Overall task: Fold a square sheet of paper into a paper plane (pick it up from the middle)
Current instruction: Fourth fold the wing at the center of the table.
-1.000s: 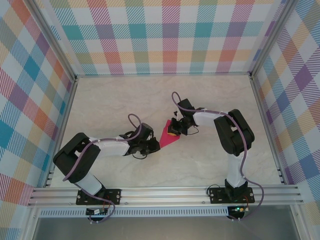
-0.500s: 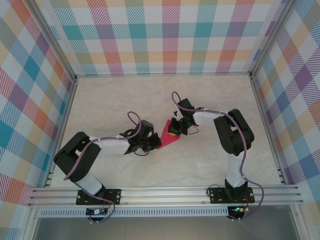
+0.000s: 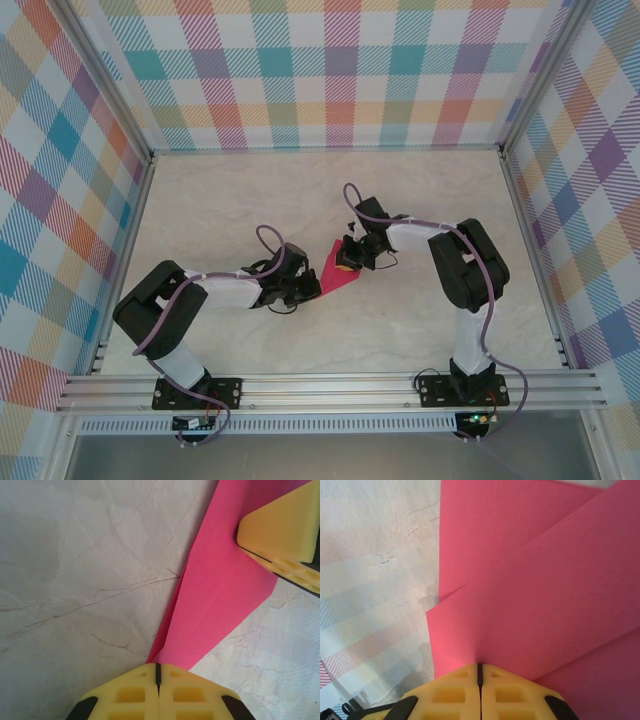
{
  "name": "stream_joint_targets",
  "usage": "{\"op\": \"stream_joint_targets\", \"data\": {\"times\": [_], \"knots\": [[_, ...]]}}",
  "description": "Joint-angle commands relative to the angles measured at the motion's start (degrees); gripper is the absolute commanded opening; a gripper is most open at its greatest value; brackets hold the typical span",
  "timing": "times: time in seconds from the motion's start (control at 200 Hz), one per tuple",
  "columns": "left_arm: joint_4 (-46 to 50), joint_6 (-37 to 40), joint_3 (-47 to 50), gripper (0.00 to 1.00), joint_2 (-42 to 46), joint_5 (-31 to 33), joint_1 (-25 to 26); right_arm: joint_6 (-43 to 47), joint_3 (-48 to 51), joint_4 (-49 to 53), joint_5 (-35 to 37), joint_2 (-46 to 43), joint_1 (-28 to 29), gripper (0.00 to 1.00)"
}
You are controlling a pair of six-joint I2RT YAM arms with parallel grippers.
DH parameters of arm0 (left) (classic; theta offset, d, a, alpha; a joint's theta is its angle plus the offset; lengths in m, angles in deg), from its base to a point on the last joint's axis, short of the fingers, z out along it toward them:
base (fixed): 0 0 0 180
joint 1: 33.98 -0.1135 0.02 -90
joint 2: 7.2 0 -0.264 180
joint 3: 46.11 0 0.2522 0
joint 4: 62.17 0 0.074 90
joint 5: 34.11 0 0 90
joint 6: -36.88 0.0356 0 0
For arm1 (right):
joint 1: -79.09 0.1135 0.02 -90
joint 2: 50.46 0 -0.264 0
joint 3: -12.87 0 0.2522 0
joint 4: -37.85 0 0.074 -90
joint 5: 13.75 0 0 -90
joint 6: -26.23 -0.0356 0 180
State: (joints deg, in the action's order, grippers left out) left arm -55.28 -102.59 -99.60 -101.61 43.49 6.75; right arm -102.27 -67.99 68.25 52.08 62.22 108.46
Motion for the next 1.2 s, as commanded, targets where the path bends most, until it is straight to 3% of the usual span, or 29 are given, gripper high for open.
{"op": "stream_joint_targets", "data": {"times": [0.0,0.53,1.0,1.195], "knots": [[2.95,0.55,2.52,0.00,-1.98,1.23,-0.24,0.63,1.81,-1.33,-0.19,-4.58,0.76,0.06],[1.42,0.10,3.43,0.00,-2.05,0.63,-0.23,-3.40,4.25,-3.77,-1.27,-2.99,8.64,0.01],[1.03,-0.35,3.70,0.00,-1.76,1.13,-0.21,-2.46,6.31,-4.56,-2.82,-0.55,8.96,0.00],[1.90,-0.19,3.77,0.00,-1.68,1.07,-0.21,0.14,4.74,-1.11,1.69,0.56,8.39,0.00]]}}
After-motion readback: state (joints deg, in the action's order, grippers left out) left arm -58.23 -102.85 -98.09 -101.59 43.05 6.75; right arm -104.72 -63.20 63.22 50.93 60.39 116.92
